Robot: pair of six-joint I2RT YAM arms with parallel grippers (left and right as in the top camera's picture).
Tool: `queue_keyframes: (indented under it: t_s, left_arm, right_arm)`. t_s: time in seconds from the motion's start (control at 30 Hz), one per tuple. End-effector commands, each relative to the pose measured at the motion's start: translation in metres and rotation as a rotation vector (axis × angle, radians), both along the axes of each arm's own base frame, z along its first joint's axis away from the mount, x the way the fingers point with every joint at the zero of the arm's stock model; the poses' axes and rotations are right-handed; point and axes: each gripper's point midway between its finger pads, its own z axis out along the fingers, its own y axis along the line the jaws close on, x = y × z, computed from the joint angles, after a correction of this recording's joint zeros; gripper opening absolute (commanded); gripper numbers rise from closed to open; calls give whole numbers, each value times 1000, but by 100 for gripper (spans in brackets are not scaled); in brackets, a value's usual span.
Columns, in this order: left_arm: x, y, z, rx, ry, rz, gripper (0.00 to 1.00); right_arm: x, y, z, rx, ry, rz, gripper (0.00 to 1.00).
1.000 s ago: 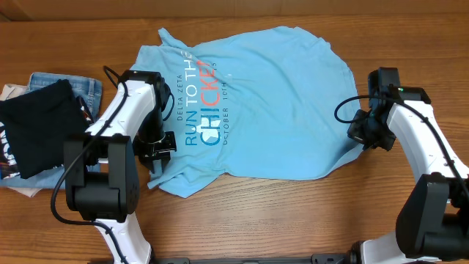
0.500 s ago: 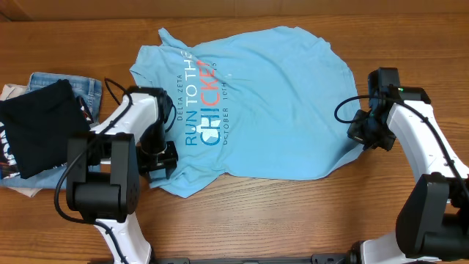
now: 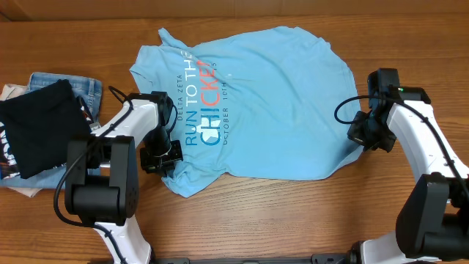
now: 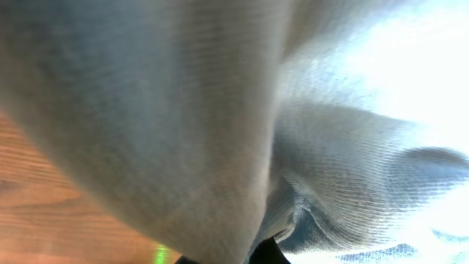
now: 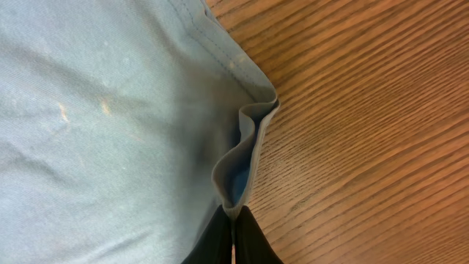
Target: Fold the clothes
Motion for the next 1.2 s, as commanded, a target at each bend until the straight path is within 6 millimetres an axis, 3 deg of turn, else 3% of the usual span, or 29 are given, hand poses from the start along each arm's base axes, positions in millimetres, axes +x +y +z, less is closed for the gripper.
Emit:
queue_keyframes:
  t_s: [0.0, 0.33, 0.5, 0.57, 0.8, 0.93, 1.17]
  left_arm:
    - [24, -3, 11, -32, -91, -48, 4]
    - [57, 5, 99, 10, -354, -55, 5]
    - [66, 10, 156, 21, -525, -57, 4]
    - [68, 16, 181, 29, -593, -44, 4]
    - [64, 60, 284, 36, -836, 83, 4]
    - [57, 78, 342, -7, -994, 109, 4]
    - [25, 102, 428, 19, -1238, 200, 4]
  right_arm:
    - [6, -4, 9, -17, -34, -9, 4]
    - [7, -4, 12, -17, -40, -6, 4]
    - [13, -4, 41, -16, -104, -6, 4]
    - [18, -4, 63, -20, -153, -6, 4]
    - [24, -5, 177, -48, -401, 19, 4]
    - [11, -3, 235, -60, -516, 19, 4]
    - [-24, -15, 342, -180, -804, 5, 4]
